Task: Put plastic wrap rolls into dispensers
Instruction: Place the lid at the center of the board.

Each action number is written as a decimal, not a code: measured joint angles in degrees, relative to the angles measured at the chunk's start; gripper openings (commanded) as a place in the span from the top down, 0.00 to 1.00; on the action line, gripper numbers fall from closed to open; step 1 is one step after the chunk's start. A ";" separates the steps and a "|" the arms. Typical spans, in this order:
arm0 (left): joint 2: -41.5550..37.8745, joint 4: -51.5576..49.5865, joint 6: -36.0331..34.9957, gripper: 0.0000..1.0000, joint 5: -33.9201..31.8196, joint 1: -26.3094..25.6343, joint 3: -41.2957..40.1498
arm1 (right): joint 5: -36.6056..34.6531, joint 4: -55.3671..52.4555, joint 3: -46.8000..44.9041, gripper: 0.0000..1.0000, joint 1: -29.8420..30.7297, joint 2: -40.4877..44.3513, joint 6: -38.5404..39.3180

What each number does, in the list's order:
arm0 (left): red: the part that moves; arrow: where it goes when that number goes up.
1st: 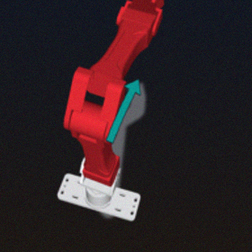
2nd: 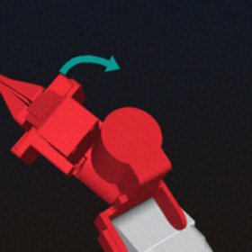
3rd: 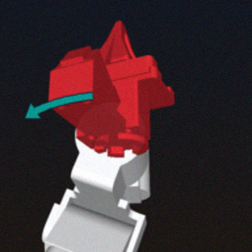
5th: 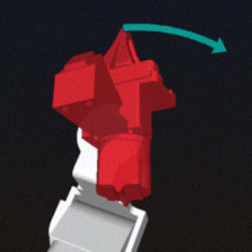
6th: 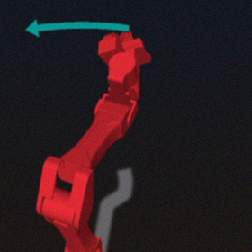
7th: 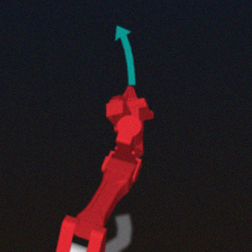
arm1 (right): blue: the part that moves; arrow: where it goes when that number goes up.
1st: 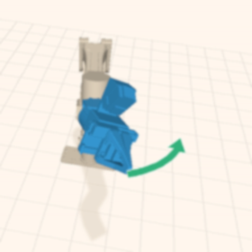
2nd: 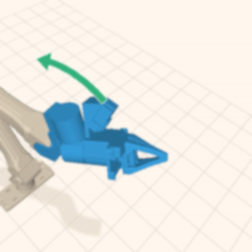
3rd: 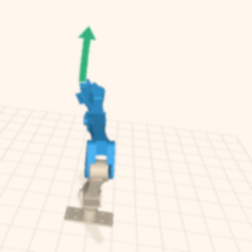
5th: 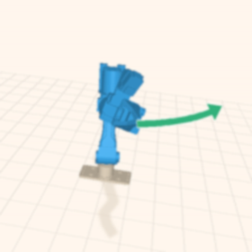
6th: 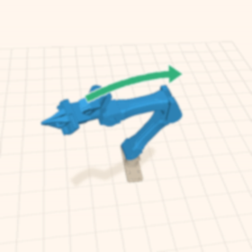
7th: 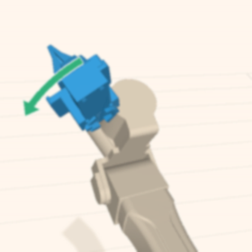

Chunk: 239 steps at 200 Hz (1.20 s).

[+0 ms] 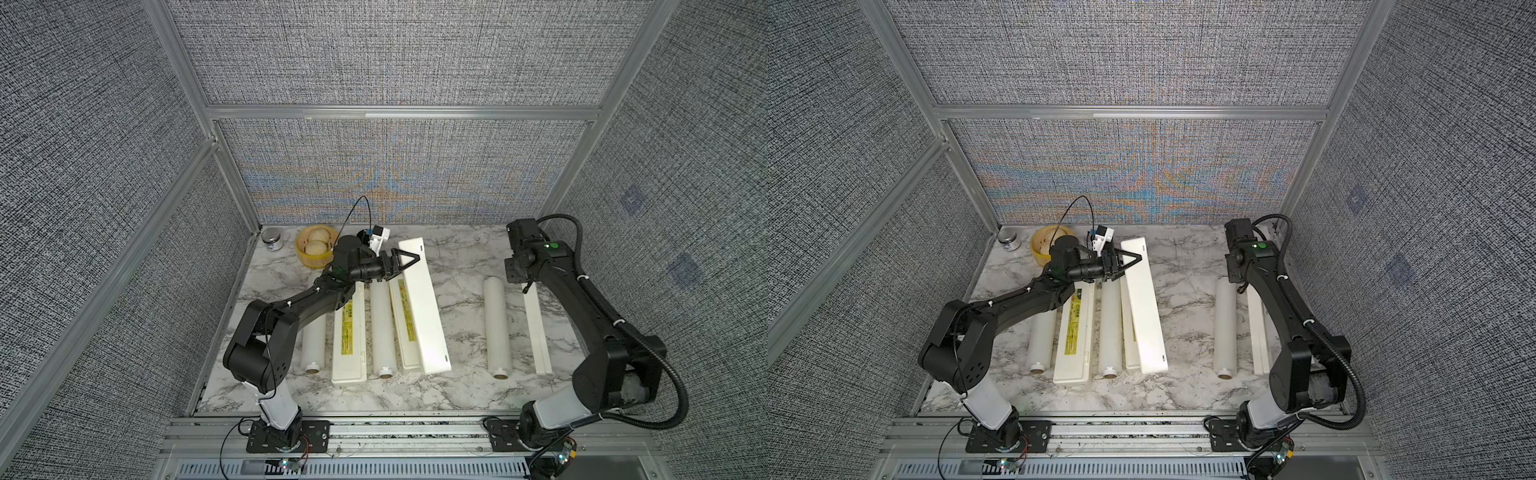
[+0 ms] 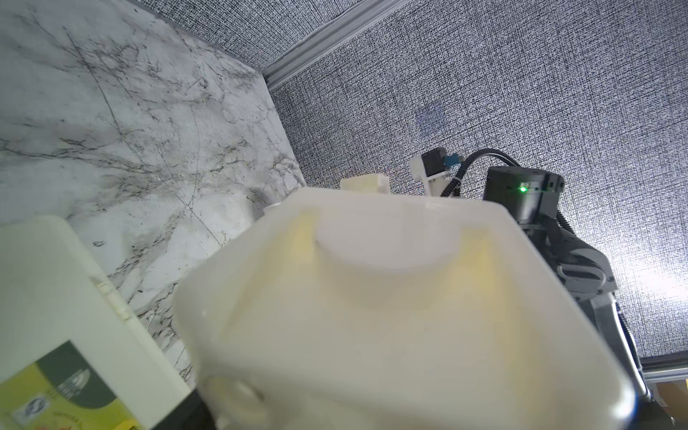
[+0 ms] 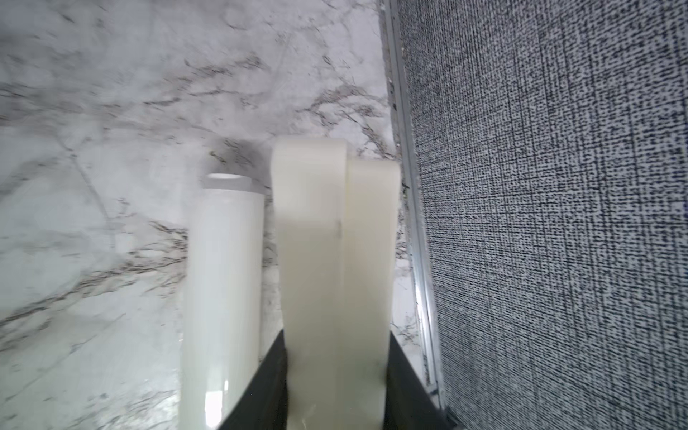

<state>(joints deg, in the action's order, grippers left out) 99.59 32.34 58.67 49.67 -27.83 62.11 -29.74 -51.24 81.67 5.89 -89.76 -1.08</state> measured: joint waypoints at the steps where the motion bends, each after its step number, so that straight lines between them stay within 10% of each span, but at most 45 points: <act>1: 0.04 -0.02 0.02 0.40 0.00 0.00 0.09 | -0.04 0.07 -0.02 0.72 -0.09 -0.09 0.11; 97: 1.25 -0.42 0.63 0.39 0.39 -0.15 0.87 | -2.01 11.54 -2.23 0.69 -6.21 -16.46 5.44; 154: 1.46 -0.92 0.68 0.40 0.35 -0.20 0.87 | 3.08 12.72 -1.90 0.36 -6.23 -19.96 4.74; 239: 1.42 -2.62 0.28 0.40 -0.11 -0.44 0.90 | 14.21 9.92 -0.72 0.37 -5.60 -16.26 3.69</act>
<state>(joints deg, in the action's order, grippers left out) 101.01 29.71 58.96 49.56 -28.27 63.00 -15.53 -41.32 80.95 0.30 -106.02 2.61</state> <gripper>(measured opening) 0.838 0.633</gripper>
